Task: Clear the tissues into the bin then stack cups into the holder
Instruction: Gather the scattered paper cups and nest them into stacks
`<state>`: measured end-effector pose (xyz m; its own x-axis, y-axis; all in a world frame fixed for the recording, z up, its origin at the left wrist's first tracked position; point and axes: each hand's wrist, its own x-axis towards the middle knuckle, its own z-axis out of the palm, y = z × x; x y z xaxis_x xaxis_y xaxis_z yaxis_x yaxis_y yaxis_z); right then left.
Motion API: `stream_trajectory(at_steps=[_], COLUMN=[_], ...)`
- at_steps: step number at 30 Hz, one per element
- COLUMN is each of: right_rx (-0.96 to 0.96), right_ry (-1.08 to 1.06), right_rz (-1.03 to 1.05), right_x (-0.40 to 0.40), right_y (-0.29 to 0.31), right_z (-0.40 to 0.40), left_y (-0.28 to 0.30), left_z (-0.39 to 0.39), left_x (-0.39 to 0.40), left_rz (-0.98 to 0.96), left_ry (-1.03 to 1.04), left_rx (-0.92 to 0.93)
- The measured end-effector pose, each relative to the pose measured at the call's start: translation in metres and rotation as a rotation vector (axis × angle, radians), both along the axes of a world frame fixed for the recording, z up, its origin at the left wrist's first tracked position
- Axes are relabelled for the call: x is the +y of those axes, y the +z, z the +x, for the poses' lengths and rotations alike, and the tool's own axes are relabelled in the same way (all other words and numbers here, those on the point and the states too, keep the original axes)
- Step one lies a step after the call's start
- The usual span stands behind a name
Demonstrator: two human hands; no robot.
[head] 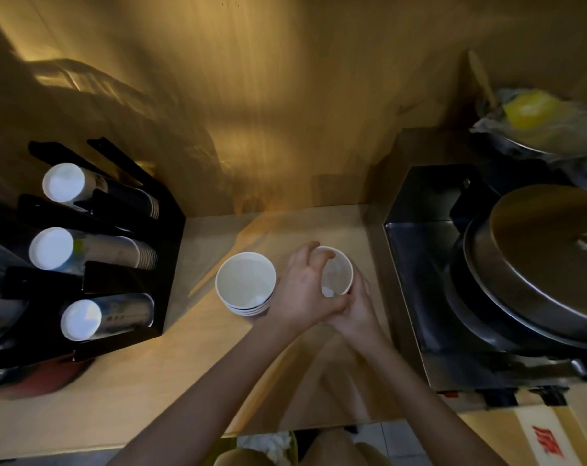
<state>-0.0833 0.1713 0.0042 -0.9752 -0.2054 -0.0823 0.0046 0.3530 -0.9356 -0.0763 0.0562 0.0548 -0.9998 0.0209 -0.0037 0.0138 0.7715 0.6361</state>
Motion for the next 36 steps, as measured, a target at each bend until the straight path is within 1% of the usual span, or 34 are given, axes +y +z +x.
stream_trajectory(at_steps=[5, 9, 14, 16, 18, 19, 20, 21, 23, 24, 26, 28, 32, 36], right_rx=[-0.12, -0.11, -0.14, -0.163, -0.192, -0.217, -0.256, -0.346, -0.615, -0.761, -1.031, -1.172, -1.241, -1.214], right_ry=[0.031, 0.033, 0.026, 0.051, 0.076, 0.047, -0.024, -0.131, -0.39, -0.477, -0.578, -0.604, -0.528, -0.51], right_rz=[-0.145, -0.178, -0.188, -0.22, -0.232, -0.205, -0.186, -0.238, -0.46, -0.541, -0.698, -0.858, -1.008, -1.115], right_x=[0.006, 0.012, 0.015, 0.015, 0.016, 0.014, 0.011, 0.008, 0.001, -0.002, -0.004, -0.007, -0.012, -0.015], right_y=[-0.013, -0.026, -0.028, -0.03, -0.038, -0.04, -0.041, -0.042, -0.04, -0.038, -0.035, -0.031, -0.022, -0.012], right_z=[0.007, 0.009, 0.011, 0.012, 0.013, 0.016, 0.017, 0.018, 0.015, 0.014, 0.011, 0.011, 0.007, 0.007], left_y=[-0.019, -0.028, -0.037, -0.038, -0.04, -0.04, -0.04, -0.04, -0.043, -0.044, -0.045, -0.046, -0.044, -0.036], left_z=[0.001, -0.001, 0.0, 0.0, 0.001, 0.001, 0.002, 0.002, 0.001, 0.0, -0.001, -0.001, 0.002, 0.01], left_x=[0.0, 0.0, 0.004, 0.004, 0.005, 0.005, 0.006, 0.006, 0.008, 0.009, 0.011, 0.012, 0.011, 0.01], left_rz=[0.019, 0.028, 0.033, -0.026, -0.156, -0.227, -0.272, -0.293, -0.315, -0.329, -0.347, -0.355, -0.303, -0.243], left_ry=[-0.032, -0.069, -0.057, -0.072, -0.103, -0.117, -0.122, -0.122, -0.112, -0.101, -0.082, -0.075, -0.07, -0.108], left_rx=[-0.046, -0.062, -0.025, -0.008, 0.022, 0.037, 0.044, 0.042, 0.016, 0.005, -0.002, -0.004, 0.012, 0.064])
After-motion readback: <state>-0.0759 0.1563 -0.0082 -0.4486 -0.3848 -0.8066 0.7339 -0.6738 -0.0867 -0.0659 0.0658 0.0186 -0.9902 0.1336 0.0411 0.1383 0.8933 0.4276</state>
